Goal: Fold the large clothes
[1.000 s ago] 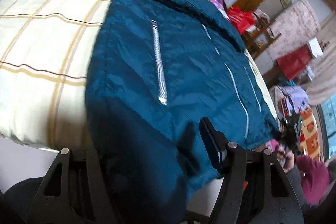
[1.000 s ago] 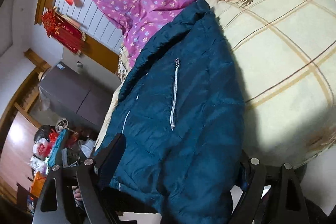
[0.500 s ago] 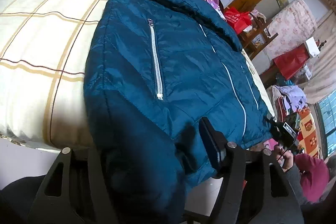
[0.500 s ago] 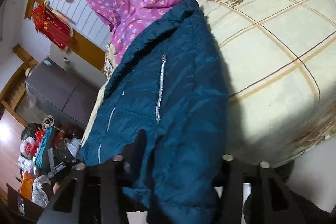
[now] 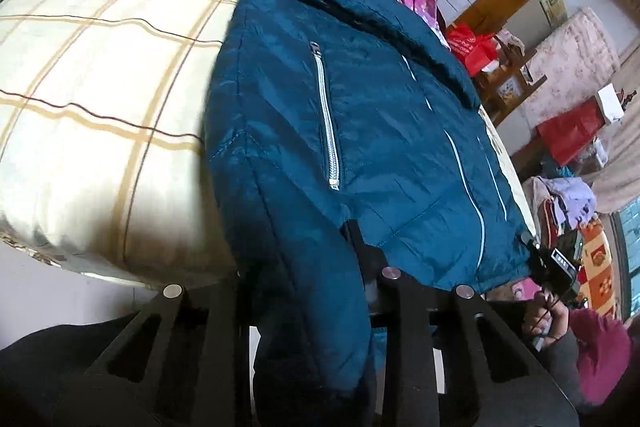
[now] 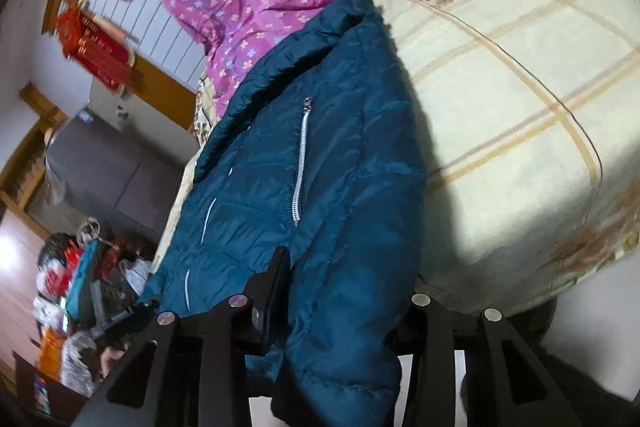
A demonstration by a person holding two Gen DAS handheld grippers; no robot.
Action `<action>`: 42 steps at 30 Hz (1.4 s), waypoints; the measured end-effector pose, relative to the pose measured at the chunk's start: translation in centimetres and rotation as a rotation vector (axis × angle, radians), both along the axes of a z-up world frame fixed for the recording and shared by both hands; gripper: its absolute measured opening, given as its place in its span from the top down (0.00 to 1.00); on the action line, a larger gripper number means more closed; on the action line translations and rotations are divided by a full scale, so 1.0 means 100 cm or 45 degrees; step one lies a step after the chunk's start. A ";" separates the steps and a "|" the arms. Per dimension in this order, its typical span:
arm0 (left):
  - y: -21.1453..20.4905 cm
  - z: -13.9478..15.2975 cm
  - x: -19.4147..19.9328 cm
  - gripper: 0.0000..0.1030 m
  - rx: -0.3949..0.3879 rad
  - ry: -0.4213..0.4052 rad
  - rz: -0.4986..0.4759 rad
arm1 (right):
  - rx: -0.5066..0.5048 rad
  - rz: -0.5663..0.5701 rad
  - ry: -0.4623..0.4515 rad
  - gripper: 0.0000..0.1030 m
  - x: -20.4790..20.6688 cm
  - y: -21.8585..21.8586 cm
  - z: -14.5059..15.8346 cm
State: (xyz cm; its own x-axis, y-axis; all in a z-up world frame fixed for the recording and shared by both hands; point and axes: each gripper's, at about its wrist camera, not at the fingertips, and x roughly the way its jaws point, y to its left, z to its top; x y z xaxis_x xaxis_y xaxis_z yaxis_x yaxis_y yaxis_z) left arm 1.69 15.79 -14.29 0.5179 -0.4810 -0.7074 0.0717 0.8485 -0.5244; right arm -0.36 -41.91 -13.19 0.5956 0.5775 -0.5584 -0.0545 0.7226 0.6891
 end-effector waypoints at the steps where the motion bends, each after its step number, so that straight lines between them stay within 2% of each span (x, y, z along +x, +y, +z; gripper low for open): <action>1: -0.001 0.000 0.000 0.77 0.005 0.007 -0.005 | 0.014 -0.003 0.006 0.62 -0.001 -0.002 -0.001; 3: -0.003 -0.002 0.001 0.76 0.009 0.024 -0.015 | 0.017 0.002 0.002 0.62 -0.002 -0.001 0.000; 5: -0.003 -0.001 -0.001 0.67 -0.005 0.031 -0.026 | 0.014 0.019 -0.014 0.62 -0.003 0.002 0.001; 6: -0.003 -0.001 -0.002 0.67 -0.014 0.034 -0.033 | 0.008 0.024 -0.025 0.62 -0.004 0.003 0.002; 7: -0.004 -0.001 -0.003 0.67 -0.010 0.038 -0.039 | -0.009 0.023 -0.038 0.63 -0.005 0.003 0.004; 8: -0.005 -0.001 -0.005 0.67 -0.002 0.037 -0.050 | -0.020 0.027 -0.049 0.70 -0.005 0.005 0.005; 9: -0.005 0.001 -0.006 0.68 0.014 0.026 -0.049 | -0.032 0.031 -0.055 0.75 -0.005 0.007 0.007; 10: -0.006 0.002 -0.007 0.81 0.033 0.014 -0.041 | -0.073 0.014 -0.061 0.78 -0.006 0.008 0.010; 12: -0.005 0.008 -0.012 0.88 0.033 -0.016 -0.024 | -0.087 0.016 -0.057 0.86 -0.008 0.009 0.012; 15: -0.004 0.022 -0.021 0.90 0.059 -0.076 -0.002 | -0.133 0.027 -0.116 0.87 -0.014 0.014 0.026; 20: 0.005 0.039 -0.036 0.90 0.024 -0.159 0.021 | -0.259 0.017 -0.219 0.87 -0.031 0.020 0.051; 22: 0.009 0.047 -0.044 0.90 0.000 -0.196 0.037 | -0.352 0.012 -0.255 0.87 -0.038 0.027 0.062; 28: 0.028 0.069 -0.062 0.91 -0.103 -0.295 0.114 | -0.474 -0.009 -0.378 0.88 -0.060 0.034 0.089; 34: 0.032 0.093 -0.083 0.91 -0.149 -0.365 0.146 | -0.461 -0.020 -0.444 0.88 -0.082 0.030 0.106; 42: 0.037 0.128 -0.115 0.91 -0.188 -0.475 0.158 | -0.446 -0.035 -0.573 0.88 -0.113 0.027 0.147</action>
State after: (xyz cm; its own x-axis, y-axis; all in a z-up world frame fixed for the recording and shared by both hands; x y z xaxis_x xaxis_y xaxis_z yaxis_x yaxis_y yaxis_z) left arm -9.80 19.50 -1.52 0.7859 -0.4810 -0.3885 0.1817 0.7803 -0.5985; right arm -11.66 -39.19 1.51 0.8310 0.3846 -0.4019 -0.2652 0.9090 0.3214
